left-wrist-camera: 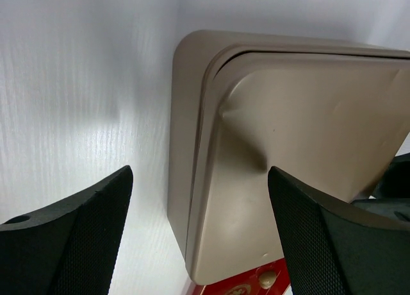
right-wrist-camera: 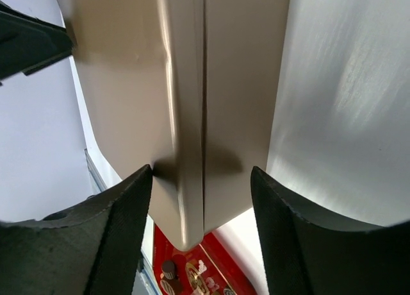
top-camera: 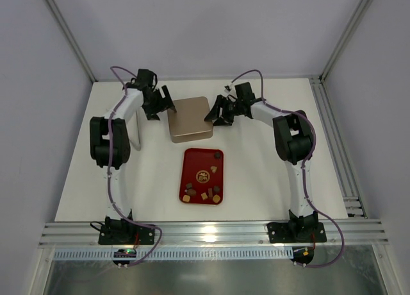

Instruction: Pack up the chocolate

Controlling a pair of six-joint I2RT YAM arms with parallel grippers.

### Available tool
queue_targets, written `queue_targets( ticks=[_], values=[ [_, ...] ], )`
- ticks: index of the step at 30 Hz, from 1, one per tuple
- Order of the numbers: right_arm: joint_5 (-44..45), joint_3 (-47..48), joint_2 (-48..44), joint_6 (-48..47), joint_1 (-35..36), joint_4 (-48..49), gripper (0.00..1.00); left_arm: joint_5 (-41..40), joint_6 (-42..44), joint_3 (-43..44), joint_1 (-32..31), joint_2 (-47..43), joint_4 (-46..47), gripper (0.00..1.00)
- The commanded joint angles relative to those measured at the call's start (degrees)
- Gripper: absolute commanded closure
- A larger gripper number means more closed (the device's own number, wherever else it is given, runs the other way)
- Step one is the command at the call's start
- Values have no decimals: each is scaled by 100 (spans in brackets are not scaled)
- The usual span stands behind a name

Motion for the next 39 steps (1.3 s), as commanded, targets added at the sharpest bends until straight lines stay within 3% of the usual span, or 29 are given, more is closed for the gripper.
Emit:
queue_targets(
  ticks=[1, 18, 27, 39],
  values=[
    [164, -26, -139, -288, 40, -240, 35, -289, 25, 529, 30, 210, -231, 16],
    [-11, 888, 318, -174, 5, -424, 20, -526, 157, 1390, 30, 1230, -933, 16],
    [-152, 1266, 678, 291, -13, -55, 16, -570, 307, 1541, 30, 1556, -1224, 15],
    [498, 2039, 1170, 1056, -66, 226, 15, -632, 535, 1497, 30, 1863, -1567, 19]
  ],
)
